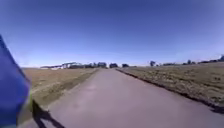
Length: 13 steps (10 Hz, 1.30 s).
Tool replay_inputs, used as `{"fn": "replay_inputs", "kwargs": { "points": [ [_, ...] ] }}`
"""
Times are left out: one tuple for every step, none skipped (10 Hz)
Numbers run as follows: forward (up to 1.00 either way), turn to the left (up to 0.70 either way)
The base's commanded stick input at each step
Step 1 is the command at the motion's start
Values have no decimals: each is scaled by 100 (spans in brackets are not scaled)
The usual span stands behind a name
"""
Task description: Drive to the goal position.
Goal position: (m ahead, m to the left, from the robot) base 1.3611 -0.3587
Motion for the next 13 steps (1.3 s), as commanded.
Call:
{"fn": "replay_inputs", "kwargs": {
  "points": [
    [70,0],
    [70,0],
    [70,0],
    [70,0],
    [70,0],
    [70,0],
    [70,0],
    [70,0],
    [70,0],
    [70,0],
    [70,0],
    [70,0],
    [70,0]
  ]
}}
